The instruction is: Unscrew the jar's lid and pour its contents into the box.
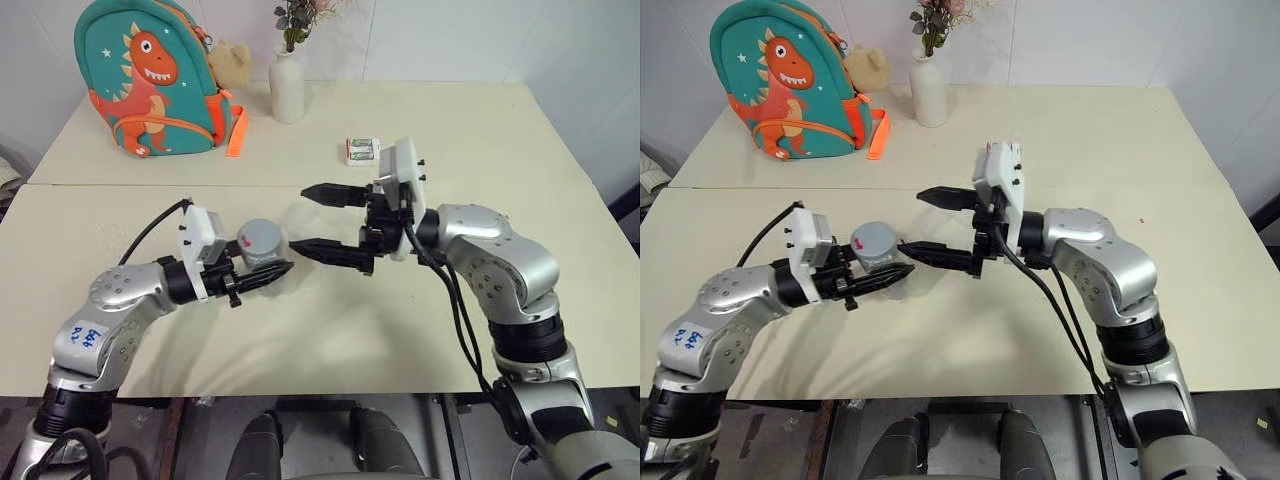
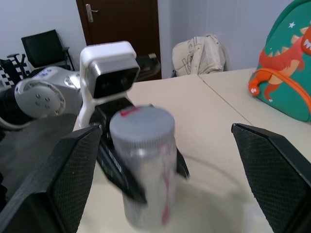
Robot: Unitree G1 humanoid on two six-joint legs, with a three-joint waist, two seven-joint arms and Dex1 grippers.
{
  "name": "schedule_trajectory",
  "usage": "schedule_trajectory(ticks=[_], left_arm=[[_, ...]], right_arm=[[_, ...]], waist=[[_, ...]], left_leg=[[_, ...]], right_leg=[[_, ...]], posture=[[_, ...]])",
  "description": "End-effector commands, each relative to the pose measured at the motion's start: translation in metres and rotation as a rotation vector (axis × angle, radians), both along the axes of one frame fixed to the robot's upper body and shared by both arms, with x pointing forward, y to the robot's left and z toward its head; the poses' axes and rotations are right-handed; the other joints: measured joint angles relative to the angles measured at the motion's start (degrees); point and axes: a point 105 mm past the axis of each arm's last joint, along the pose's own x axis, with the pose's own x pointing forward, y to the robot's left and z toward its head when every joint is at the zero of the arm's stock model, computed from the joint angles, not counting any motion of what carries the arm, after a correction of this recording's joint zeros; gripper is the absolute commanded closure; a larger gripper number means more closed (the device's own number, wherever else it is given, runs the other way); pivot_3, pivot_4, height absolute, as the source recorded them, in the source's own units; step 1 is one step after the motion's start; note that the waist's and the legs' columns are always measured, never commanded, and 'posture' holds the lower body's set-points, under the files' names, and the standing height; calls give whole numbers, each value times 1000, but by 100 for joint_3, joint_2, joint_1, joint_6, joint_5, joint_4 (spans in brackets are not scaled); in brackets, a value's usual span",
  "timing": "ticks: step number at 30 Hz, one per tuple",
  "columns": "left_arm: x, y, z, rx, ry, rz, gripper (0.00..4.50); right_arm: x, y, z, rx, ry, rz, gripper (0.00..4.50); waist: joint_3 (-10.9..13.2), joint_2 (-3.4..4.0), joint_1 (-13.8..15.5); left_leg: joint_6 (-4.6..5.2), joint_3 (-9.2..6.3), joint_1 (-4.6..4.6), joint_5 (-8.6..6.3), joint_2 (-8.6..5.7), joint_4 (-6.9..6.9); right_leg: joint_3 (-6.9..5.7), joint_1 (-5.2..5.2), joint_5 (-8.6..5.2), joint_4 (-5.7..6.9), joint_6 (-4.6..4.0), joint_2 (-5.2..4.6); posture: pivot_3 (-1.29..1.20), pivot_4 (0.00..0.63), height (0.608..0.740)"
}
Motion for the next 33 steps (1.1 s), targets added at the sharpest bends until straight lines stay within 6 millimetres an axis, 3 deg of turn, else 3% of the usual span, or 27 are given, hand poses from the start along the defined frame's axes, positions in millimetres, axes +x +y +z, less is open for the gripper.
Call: schedule_trajectory(ticks=[1,8,19,22,26,33], left_arm=[[1,-6,7,5,-35,-31,2507],[3,-15,7,-7,-35,-63,2507],[5,-16,5,-9,-29,-66,2507],[5,-16,6,-17,-29,-65,2507],[6,-17,9,-32,-30,-68,2507],[-6,-20,14,-39,-11,-202,2507]], right_arm=[[-3,9,5,-13,-12,15,0],[-6,24,-4,-50,7,47,0],[-7,30,-6,-40,12,56,0],[-6,31,-6,-41,13,55,548],[-6,30,-6,-38,13,56,1826],[-10,22,0,-66,-42,163,1962]], waist=[[0,0,8],[0,0,2],[0,0,5],[0,0,9],[0,0,8],[0,0,7]], left_leg=[[0,0,0,0,0,0],[0,0,0,0,0,1],[0,-1,-1,0,0,5],[0,-1,-1,0,0,5],[0,-1,-1,0,0,5],[1,-1,-1,0,0,5]], right_leg=[[0,0,0,0,0,0],[-1,-1,1,3,2,1],[0,-2,1,9,5,2],[-1,-2,1,9,5,2],[-1,-2,1,9,5,2],[-1,-2,1,9,5,2]], posture=[[0,150,740],[0,150,740],[0,150,740],[0,150,740],[0,150,740],[0,150,740]])
